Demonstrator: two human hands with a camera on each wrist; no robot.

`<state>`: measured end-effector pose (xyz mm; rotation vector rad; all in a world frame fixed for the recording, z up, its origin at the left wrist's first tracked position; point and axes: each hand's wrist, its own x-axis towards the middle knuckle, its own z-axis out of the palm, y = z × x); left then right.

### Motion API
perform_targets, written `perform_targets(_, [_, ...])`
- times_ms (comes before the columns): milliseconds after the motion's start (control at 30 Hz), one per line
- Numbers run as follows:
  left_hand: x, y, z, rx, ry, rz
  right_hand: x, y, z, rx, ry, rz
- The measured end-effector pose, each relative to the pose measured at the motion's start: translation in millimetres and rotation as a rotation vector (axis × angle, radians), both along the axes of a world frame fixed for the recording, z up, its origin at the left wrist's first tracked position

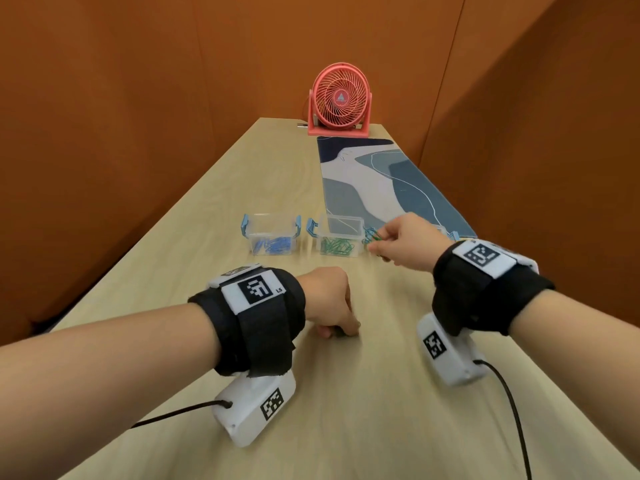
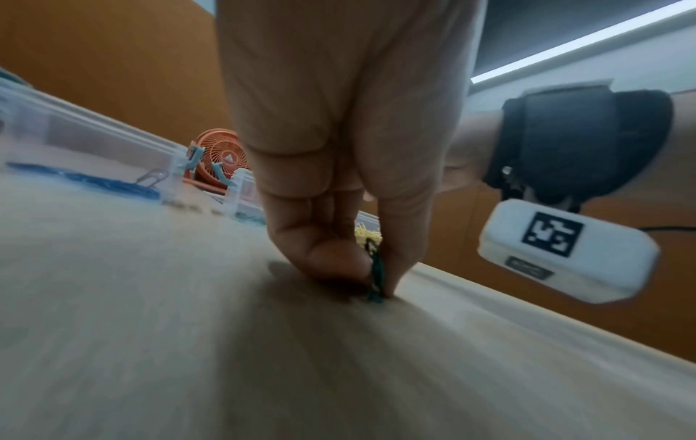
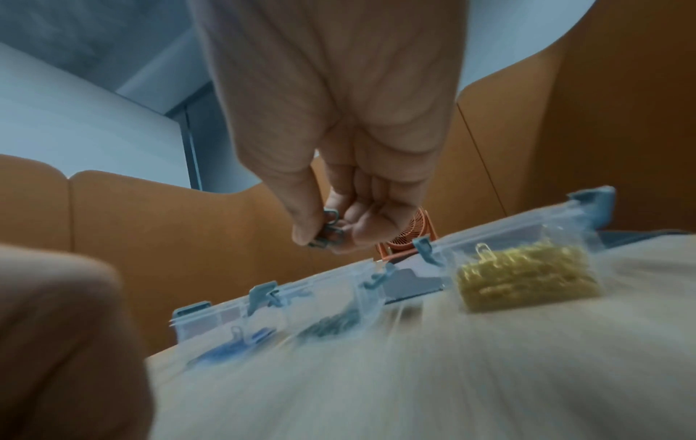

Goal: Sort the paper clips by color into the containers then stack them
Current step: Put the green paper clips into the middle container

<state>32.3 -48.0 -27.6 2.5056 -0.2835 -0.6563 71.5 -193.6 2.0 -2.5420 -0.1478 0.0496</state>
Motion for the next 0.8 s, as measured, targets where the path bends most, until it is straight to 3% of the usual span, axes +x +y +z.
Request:
perform_targets(233, [20, 13, 1, -0.024, 0.078, 0.017, 49, 29, 15, -0.072, -0.100, 0.017])
perform_targets(333, [35, 20, 12, -0.117, 0.068, 0.095, 65, 38, 12, -0.116, -0.095, 0.046])
perform_targets(500, [76, 26, 49, -0.235, -0.151, 0.231, 75, 31, 6, -0.054, -0.096, 0.066])
perform_targets(667, [110, 18, 60, -0.109, -0.401, 0.186, 73, -5, 14, -0.032, -0.155, -0.034])
perform_targets(800, [117, 6, 52, 0.042, -0.500, 0.085, 61, -38, 13, -0.227, 0.007, -0.030])
